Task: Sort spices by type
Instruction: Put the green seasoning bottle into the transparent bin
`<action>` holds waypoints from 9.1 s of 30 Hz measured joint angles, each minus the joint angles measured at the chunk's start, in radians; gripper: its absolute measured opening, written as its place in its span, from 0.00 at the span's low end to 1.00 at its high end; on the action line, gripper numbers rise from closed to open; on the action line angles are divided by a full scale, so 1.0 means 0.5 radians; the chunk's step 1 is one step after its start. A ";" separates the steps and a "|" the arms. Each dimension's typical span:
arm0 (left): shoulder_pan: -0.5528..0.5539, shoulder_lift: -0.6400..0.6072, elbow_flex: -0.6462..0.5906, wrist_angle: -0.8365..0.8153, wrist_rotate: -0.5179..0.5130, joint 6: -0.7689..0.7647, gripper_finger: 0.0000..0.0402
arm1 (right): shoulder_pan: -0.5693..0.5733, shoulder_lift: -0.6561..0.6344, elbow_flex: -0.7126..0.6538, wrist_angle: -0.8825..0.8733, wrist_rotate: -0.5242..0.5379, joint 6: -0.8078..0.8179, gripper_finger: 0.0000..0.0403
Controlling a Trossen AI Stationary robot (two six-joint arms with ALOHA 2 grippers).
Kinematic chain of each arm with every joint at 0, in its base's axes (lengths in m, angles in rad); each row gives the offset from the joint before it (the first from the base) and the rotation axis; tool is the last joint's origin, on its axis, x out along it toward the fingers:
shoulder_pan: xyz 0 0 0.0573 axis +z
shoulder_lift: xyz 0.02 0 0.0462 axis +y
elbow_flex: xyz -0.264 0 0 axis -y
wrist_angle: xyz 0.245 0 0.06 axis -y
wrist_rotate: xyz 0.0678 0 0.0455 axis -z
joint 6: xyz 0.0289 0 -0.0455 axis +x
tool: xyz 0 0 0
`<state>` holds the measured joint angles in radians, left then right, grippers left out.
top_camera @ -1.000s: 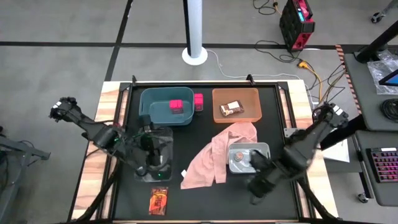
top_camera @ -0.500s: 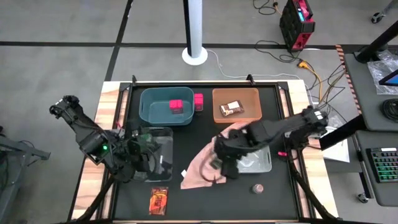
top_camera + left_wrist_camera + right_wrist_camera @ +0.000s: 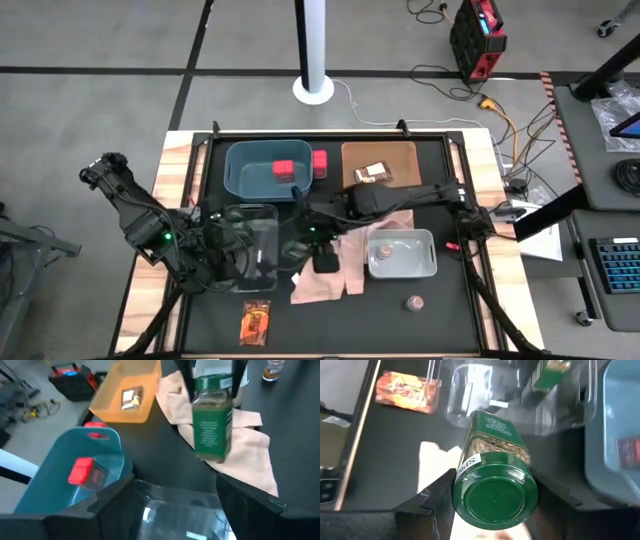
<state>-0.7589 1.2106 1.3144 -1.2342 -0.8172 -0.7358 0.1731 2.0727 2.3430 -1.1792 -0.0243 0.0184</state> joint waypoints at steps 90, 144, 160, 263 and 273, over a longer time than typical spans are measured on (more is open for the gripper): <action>-0.494 0.025 -0.792 1.315 -0.708 0.374 0.43 | 0.043 -0.416 -2.203 4.004 -0.108 -0.760 0.55; -0.230 0.116 -0.792 1.809 -0.900 0.719 0.88 | 0.041 -0.281 -1.860 3.767 -0.132 -1.011 0.47; -0.214 0.098 -0.518 1.378 -0.787 0.762 0.80 | 0.139 -0.486 -1.937 3.121 0.497 -1.071 0.47; -0.427 0.023 -1.218 0.652 0.159 -1.004 0.52 | 0.137 -0.552 -2.076 2.935 0.504 -0.454 0.65; -0.427 0.022 -0.986 0.363 0.263 -0.910 0.52 | 0.137 -0.552 -2.077 2.922 0.505 -0.454 0.64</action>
<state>-0.9726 1.2217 0.8212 -1.0527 -0.6858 -1.1908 0.2418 1.7969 1.3045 0.2818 0.2283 -0.2085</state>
